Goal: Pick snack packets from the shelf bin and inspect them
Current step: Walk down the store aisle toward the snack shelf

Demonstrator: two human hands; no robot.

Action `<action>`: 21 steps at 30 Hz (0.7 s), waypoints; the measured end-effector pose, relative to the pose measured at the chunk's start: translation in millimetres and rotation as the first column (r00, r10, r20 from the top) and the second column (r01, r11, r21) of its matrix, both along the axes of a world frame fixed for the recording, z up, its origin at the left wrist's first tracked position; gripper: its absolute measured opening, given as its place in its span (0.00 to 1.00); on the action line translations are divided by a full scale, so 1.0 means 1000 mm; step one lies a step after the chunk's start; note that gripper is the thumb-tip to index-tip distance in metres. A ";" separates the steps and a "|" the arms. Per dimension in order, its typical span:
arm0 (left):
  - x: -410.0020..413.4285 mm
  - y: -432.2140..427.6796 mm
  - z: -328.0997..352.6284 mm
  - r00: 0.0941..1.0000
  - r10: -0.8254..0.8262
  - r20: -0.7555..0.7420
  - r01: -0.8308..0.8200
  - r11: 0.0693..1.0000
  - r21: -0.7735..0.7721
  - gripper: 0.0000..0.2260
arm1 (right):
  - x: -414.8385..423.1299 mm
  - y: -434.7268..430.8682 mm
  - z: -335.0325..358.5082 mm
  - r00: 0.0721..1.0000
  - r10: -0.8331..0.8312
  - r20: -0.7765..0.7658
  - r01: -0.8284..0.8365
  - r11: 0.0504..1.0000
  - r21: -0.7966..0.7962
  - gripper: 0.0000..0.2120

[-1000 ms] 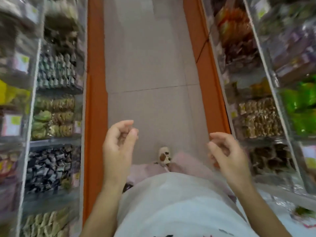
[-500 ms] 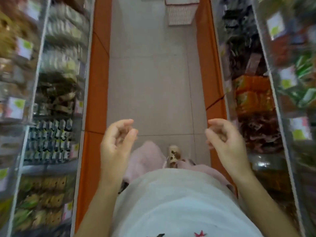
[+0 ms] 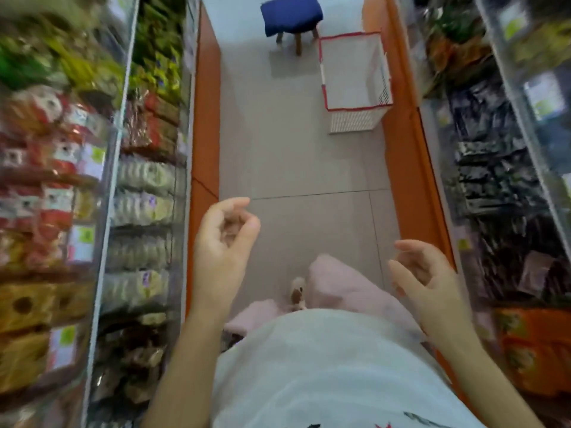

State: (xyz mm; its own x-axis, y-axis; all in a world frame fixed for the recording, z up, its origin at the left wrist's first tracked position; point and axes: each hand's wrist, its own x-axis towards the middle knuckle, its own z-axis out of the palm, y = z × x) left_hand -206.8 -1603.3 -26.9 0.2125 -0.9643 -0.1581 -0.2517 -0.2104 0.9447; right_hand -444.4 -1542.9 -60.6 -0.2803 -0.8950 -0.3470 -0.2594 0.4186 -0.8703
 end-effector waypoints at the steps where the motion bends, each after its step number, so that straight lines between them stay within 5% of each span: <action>1: 0.001 -0.036 0.004 1.000 -0.012 0.003 0.012 1.000 -0.011 0.11 | 0.001 -0.020 -0.001 1.000 -0.022 0.000 0.022 1.000 0.013 0.13; 6: 0.002 -0.212 0.000 0.999 -0.047 -0.026 0.046 0.999 -0.028 0.10 | 0.009 -0.164 -0.014 0.993 -0.111 -0.025 0.111 0.994 -0.007 0.12; 17: 0.040 -0.512 -0.019 0.999 0.012 -0.045 -0.008 0.998 0.069 0.11 | 0.046 -0.594 0.002 0.998 -0.004 -0.056 -0.001 0.996 -0.088 0.12; 21: 0.053 -0.656 -0.037 0.995 -0.093 -0.041 0.096 0.993 0.069 0.11 | 0.058 -0.723 -0.015 0.997 -0.065 -0.038 0.062 0.996 -0.059 0.12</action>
